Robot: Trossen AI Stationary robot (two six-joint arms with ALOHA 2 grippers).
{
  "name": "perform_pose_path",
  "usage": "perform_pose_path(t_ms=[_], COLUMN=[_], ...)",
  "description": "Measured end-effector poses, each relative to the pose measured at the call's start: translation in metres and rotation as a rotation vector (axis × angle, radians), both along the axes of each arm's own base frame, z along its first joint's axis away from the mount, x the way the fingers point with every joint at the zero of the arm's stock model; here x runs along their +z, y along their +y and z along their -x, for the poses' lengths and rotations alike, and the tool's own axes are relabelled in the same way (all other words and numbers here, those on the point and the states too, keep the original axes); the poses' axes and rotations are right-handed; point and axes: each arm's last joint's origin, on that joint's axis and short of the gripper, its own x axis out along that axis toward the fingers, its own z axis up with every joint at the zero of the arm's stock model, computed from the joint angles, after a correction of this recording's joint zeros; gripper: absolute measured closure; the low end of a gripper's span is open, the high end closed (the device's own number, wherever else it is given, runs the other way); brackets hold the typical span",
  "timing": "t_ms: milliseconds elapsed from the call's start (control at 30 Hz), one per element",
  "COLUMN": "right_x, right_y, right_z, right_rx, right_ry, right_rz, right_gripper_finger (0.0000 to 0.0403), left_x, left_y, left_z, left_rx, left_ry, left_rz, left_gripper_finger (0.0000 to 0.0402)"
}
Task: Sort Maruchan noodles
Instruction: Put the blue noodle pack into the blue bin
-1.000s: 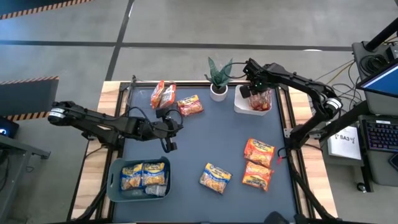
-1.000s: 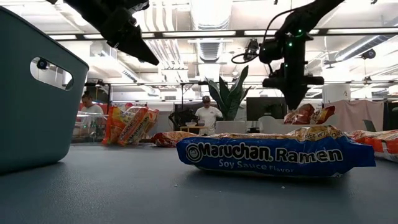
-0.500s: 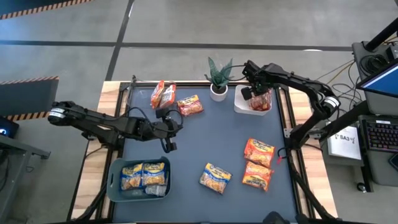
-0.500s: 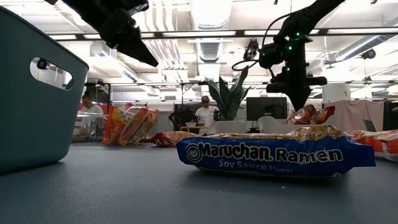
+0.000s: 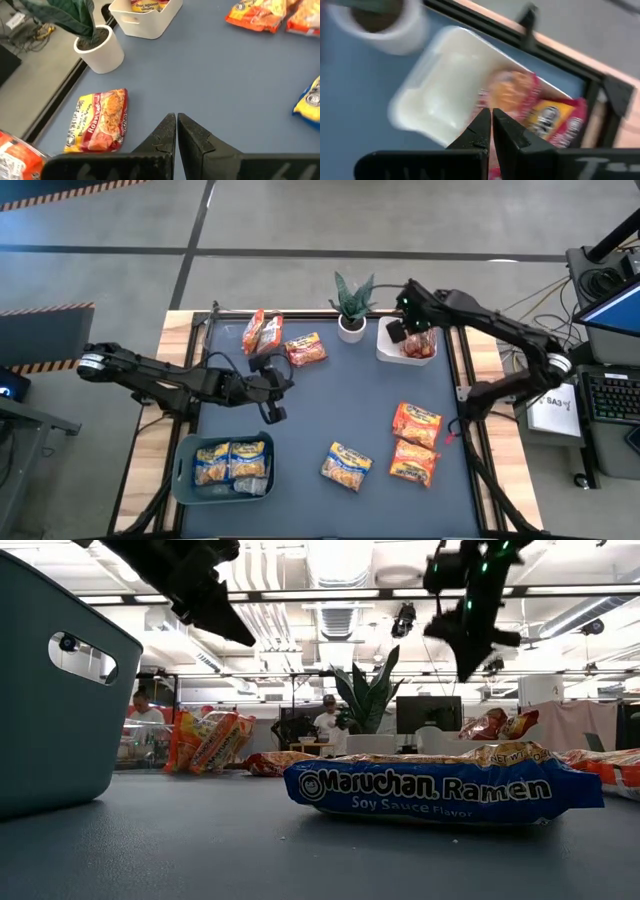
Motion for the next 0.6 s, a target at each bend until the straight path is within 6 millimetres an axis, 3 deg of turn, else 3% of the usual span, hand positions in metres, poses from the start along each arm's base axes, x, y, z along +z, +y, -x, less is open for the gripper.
perform_pose_path(t_ms=[267,600], right_x=[0.010,-0.019], right_y=[0.074,0.157], right_z=[-0.022,-0.048], right_rx=[0.283,0.639], right_ry=[-0.215,-0.339], right_rz=[0.096,0.045], right_gripper_finger=[0.0394,0.0394], left_x=[0.001,0.008], left_y=[0.000,-0.003], left_z=[-0.001,-0.007], left_rx=[0.059,0.004], left_ry=[-0.057,-0.155], left_rz=[0.085,0.168], left_gripper_finger=[0.0402,0.0402])
